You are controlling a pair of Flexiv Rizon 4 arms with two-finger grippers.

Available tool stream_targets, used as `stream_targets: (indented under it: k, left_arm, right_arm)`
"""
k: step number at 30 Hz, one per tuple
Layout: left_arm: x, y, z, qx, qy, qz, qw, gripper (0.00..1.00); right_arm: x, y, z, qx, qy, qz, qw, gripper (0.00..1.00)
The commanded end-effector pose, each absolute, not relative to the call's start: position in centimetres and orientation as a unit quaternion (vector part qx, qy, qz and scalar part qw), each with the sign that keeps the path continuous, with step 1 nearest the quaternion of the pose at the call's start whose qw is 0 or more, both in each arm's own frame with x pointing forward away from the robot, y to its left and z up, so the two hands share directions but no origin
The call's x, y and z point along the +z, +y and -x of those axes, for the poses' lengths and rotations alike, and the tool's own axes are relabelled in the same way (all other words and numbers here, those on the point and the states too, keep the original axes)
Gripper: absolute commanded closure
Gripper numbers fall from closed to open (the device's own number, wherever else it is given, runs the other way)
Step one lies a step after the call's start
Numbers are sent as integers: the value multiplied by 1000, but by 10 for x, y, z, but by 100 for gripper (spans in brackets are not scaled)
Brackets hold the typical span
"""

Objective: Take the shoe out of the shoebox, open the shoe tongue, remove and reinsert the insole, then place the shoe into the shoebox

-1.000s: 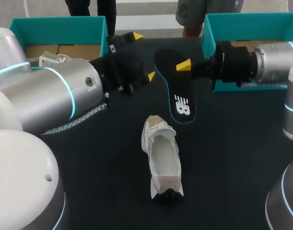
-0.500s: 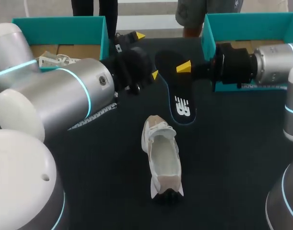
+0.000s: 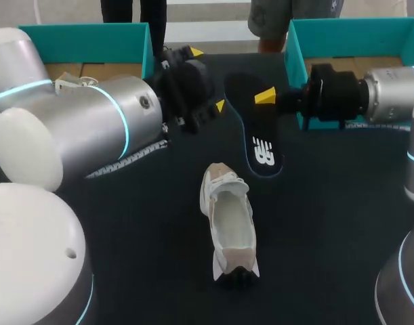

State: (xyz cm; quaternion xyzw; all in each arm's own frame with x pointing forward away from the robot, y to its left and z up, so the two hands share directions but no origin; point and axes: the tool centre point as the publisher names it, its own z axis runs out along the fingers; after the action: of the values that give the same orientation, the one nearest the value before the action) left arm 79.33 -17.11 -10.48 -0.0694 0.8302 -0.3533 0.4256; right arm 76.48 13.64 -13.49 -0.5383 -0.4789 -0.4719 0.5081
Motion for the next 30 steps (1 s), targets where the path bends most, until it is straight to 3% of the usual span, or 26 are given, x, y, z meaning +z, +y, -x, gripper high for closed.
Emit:
stream_targets:
  k: [1,14,30]
  left_arm:
    - [-100,-169,-805,-349,852,73,384,0]
    - [-102,-155,-814,-333,887,127,295,0]
    - [-83,-144,-808,-268,951,50,147,0]
  right_arm:
    - [-139,134,-761,-475,-476,538,509,100]
    - [-139,135,-761,-472,-479,536,510,100]
    - [-141,139,-761,-468,-480,536,512,100]
